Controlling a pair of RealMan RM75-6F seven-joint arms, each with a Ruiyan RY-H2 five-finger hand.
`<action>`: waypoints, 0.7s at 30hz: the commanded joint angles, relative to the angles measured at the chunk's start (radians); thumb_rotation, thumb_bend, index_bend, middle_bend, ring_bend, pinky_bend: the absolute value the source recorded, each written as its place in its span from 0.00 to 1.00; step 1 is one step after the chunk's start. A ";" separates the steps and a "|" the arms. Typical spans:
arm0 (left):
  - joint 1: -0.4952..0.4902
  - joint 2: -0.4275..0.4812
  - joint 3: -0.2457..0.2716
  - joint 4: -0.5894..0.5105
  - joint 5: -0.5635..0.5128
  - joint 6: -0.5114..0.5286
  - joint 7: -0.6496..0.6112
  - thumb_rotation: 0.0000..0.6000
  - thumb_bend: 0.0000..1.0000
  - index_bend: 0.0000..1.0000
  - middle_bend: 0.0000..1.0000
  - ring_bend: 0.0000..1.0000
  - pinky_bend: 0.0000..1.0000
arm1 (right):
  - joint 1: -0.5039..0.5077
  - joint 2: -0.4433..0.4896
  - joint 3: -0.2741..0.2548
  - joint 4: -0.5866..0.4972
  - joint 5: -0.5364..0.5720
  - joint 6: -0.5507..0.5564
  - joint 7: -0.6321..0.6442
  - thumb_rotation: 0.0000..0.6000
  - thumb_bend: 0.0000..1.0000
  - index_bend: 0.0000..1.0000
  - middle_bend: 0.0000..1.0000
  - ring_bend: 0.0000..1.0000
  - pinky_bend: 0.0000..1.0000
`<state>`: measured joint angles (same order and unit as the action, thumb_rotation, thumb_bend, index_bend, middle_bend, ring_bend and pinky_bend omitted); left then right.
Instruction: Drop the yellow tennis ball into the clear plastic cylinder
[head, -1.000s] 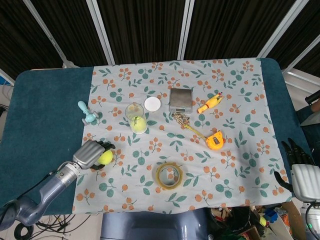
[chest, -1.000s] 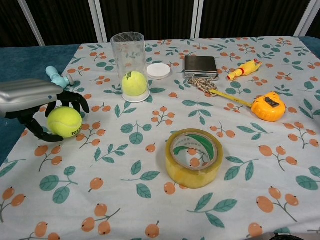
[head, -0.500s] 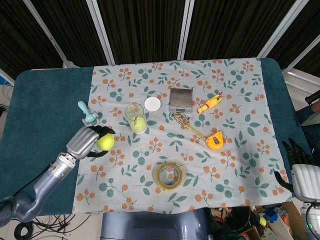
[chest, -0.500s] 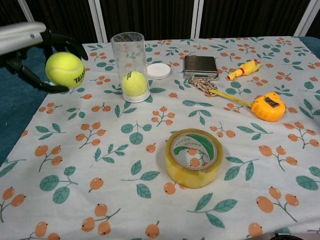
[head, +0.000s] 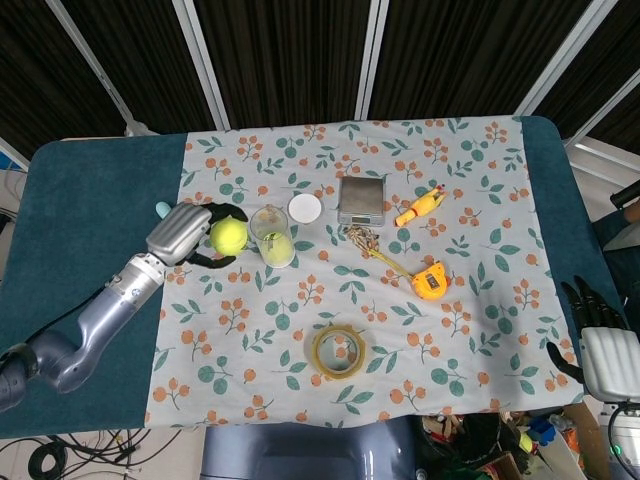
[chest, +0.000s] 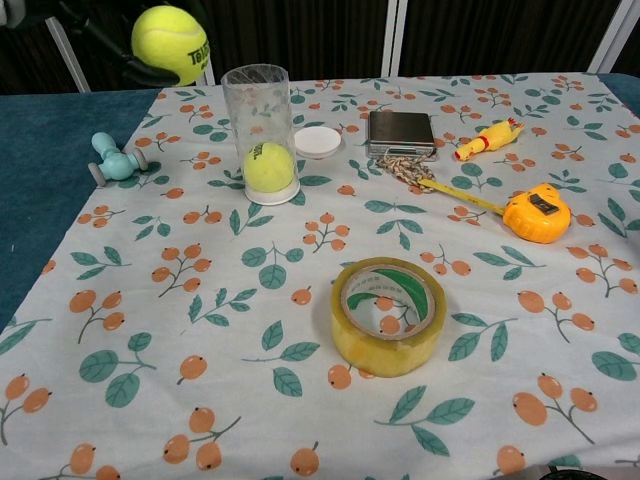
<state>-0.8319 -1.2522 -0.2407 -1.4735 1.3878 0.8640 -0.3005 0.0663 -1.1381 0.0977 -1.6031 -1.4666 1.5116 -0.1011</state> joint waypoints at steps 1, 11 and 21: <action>-0.082 -0.031 -0.053 0.042 -0.088 -0.082 0.081 1.00 0.37 0.35 0.45 0.38 0.54 | 0.000 0.000 0.001 0.000 0.000 0.001 -0.001 1.00 0.21 0.00 0.00 0.10 0.22; -0.177 -0.134 -0.077 0.121 -0.216 -0.130 0.252 1.00 0.35 0.35 0.44 0.38 0.54 | 0.000 0.001 0.004 0.004 0.010 -0.003 0.008 1.00 0.20 0.00 0.00 0.10 0.22; -0.209 -0.191 -0.058 0.159 -0.287 -0.153 0.328 1.00 0.17 0.29 0.39 0.32 0.51 | 0.000 0.002 0.006 0.006 0.010 -0.001 0.011 1.00 0.21 0.00 0.00 0.10 0.22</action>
<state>-1.0382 -1.4397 -0.3020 -1.3179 1.1043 0.7122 0.0231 0.0664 -1.1366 0.1035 -1.5973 -1.4566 1.5110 -0.0896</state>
